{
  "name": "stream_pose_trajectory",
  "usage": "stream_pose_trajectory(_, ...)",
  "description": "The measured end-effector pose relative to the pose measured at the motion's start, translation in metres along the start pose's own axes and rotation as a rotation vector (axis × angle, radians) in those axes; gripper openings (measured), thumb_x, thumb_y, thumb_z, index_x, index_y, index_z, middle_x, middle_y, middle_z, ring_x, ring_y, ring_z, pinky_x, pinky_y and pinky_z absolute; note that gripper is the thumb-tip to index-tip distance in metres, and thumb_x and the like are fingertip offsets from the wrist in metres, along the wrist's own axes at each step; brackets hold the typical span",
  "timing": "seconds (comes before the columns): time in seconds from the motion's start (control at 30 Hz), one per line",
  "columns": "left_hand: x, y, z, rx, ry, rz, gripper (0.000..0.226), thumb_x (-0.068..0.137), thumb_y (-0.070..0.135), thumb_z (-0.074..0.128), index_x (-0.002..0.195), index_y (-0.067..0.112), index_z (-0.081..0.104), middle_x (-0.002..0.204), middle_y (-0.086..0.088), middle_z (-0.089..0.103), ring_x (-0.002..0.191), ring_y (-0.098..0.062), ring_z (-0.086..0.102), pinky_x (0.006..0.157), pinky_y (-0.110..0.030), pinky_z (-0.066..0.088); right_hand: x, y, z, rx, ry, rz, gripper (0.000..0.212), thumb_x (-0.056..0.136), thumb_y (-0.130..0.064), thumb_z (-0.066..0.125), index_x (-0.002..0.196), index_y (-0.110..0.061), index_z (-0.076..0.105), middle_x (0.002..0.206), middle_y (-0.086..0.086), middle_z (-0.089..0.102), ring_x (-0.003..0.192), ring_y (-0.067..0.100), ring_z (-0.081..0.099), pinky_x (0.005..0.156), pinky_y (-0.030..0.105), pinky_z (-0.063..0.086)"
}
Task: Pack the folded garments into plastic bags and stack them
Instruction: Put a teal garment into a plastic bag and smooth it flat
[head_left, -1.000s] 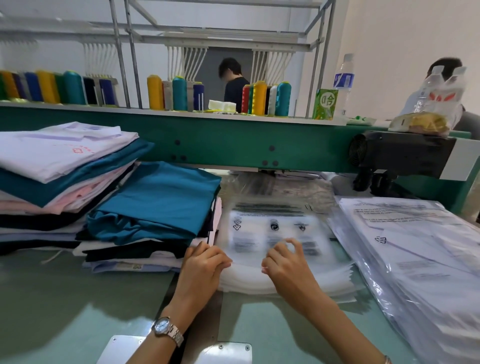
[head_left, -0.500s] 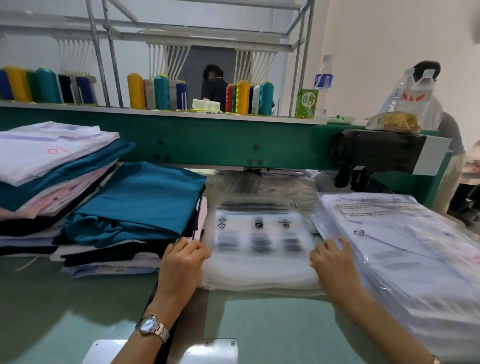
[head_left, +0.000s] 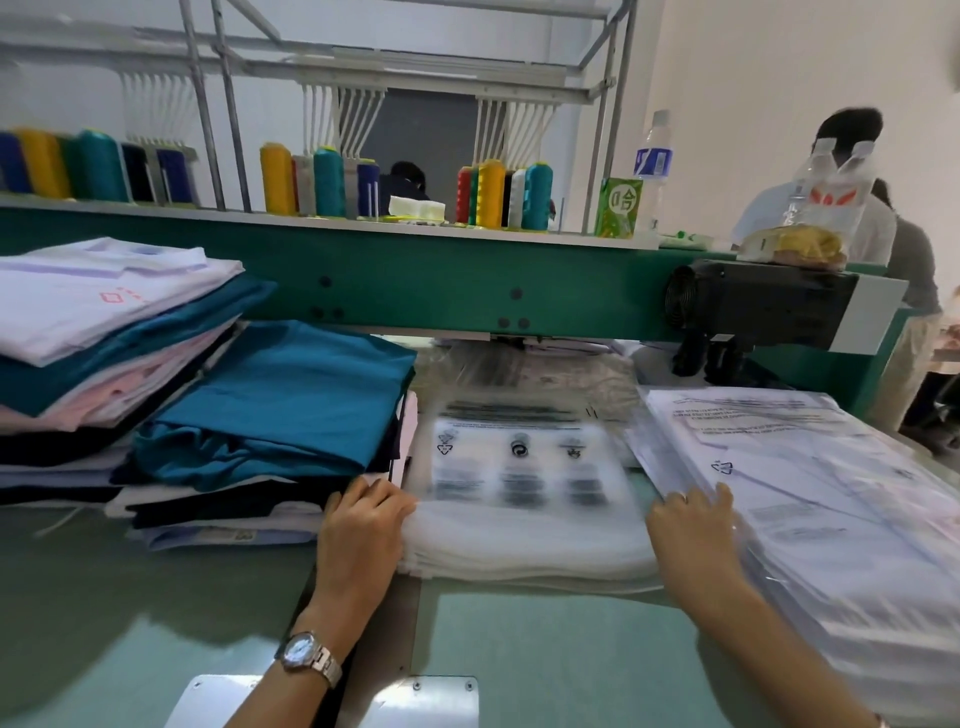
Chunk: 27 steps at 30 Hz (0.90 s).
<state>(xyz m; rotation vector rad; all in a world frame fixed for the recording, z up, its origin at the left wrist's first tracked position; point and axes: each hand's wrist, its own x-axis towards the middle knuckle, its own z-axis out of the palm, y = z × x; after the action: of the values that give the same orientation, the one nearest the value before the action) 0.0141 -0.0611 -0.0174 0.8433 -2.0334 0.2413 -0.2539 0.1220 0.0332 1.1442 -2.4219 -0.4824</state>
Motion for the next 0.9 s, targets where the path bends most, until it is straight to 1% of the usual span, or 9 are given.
stream_pose_trajectory(0.07, -0.003, -0.001, 0.002, -0.01, 0.013, 0.006, 0.01, 0.083, 0.009, 0.072, 0.08, 0.018, 0.074, 0.082, 0.006, 0.068, 0.083, -0.025, 0.061, 0.068, -0.037, 0.045, 0.002, -0.007, -0.005, 0.046, -0.01, -0.045, 0.033, 0.082, -0.016, 0.054, 0.113, -0.024, 0.057, 0.116, -0.001, 0.059, 0.118, 0.025, 0.047, 0.107, 0.047, 0.023)
stream_pose_trajectory(0.2, -0.004, 0.001, 0.004, -0.037, 0.019, -0.003, 0.029, 0.09, 0.027, 0.046, 0.079, 0.02, 0.072, 0.082, 0.009, 0.067, 0.082, -0.022, 0.059, 0.068, -0.035, 0.044, 0.008, -0.033, -0.021, 0.185, 0.069, -0.21, 0.025, 0.087, -0.027, 0.044, 0.104, -0.02, 0.061, 0.111, 0.002, 0.06, 0.108, 0.025, 0.052, 0.095, 0.038, 0.034)
stream_pose_trajectory(0.37, -0.005, 0.0, 0.006, -0.036, 0.026, -0.021, 0.031, 0.09, 0.028, 0.044, 0.08, 0.02, 0.072, 0.083, 0.009, 0.066, 0.082, -0.021, 0.059, 0.068, -0.034, 0.044, 0.02, -0.062, -0.029, 0.54, 0.117, -0.465, 0.029, 0.098, -0.033, 0.043, 0.106, -0.022, 0.069, 0.114, -0.002, 0.062, 0.11, 0.021, 0.054, 0.09, 0.033, 0.042)
stream_pose_trajectory(0.53, -0.004, 0.002, 0.004, -0.025, 0.007, -0.029, 0.03, 0.092, 0.028, 0.044, 0.081, 0.02, 0.071, 0.085, 0.009, 0.067, 0.083, -0.021, 0.06, 0.068, -0.035, 0.044, 0.028, -0.073, -0.023, 0.688, 0.199, -0.551, 0.022, 0.096, -0.024, 0.049, 0.097, -0.02, 0.071, 0.106, -0.007, 0.064, 0.102, 0.014, 0.056, 0.078, 0.026, 0.04)
stream_pose_trajectory(0.6, -0.004, 0.004, 0.003, -0.012, 0.007, -0.039, 0.027, 0.092, 0.027, 0.047, 0.089, 0.019, 0.073, 0.093, 0.008, 0.068, 0.087, -0.021, 0.061, 0.071, -0.035, 0.044, 0.029, -0.073, -0.019, 0.778, 0.208, -0.546, 0.021, 0.096, -0.027, 0.05, 0.092, -0.021, 0.07, 0.099, -0.009, 0.063, 0.094, 0.01, 0.057, 0.075, 0.024, 0.041)
stream_pose_trajectory(0.67, -0.005, 0.008, 0.002, -0.011, 0.028, -0.027, 0.028, 0.091, 0.024, 0.051, 0.107, 0.016, 0.072, 0.108, 0.005, 0.067, 0.097, -0.02, 0.061, 0.077, -0.033, 0.044, 0.03, -0.074, -0.013, 0.872, 0.209, -0.537, 0.019, 0.094, -0.027, 0.053, 0.087, -0.022, 0.07, 0.093, -0.011, 0.063, 0.086, 0.007, 0.059, 0.076, 0.025, 0.046)
stream_pose_trajectory(0.73, -0.005, 0.016, 0.002, -0.057, 0.036, 0.075, 0.032, 0.089, 0.023, 0.055, 0.118, 0.016, 0.067, 0.119, 0.003, 0.064, 0.106, -0.017, 0.058, 0.085, -0.031, 0.044, 0.031, -0.074, -0.007, 0.963, 0.209, -0.525, 0.016, 0.09, -0.023, 0.057, 0.082, -0.019, 0.07, 0.087, -0.01, 0.063, 0.079, 0.005, 0.059, 0.076, 0.029, 0.049)
stream_pose_trajectory(0.8, -0.006, 0.028, 0.003, -0.133, 0.008, 0.262, 0.026, 0.089, 0.019, 0.058, 0.112, 0.017, 0.068, 0.115, 0.004, 0.064, 0.105, -0.016, 0.059, 0.088, -0.029, 0.044, 0.031, -0.076, -0.001, 1.062, 0.232, -0.527, 0.012, 0.087, -0.018, 0.061, 0.078, -0.016, 0.069, 0.081, -0.009, 0.063, 0.075, 0.006, 0.06, 0.073, 0.03, 0.049)
stream_pose_trajectory(0.9, -0.007, 0.046, 0.007, -0.113, -0.112, 0.482, 0.021, 0.09, 0.02, 0.059, 0.107, 0.02, 0.069, 0.112, 0.007, 0.065, 0.104, -0.015, 0.059, 0.09, -0.028, 0.043, 0.031, -0.077, 0.004, 1.177, 0.284, -0.557, 0.008, 0.086, -0.013, 0.065, 0.078, -0.012, 0.067, 0.083, -0.007, 0.066, 0.08, 0.01, 0.061, 0.071, 0.023, 0.046)
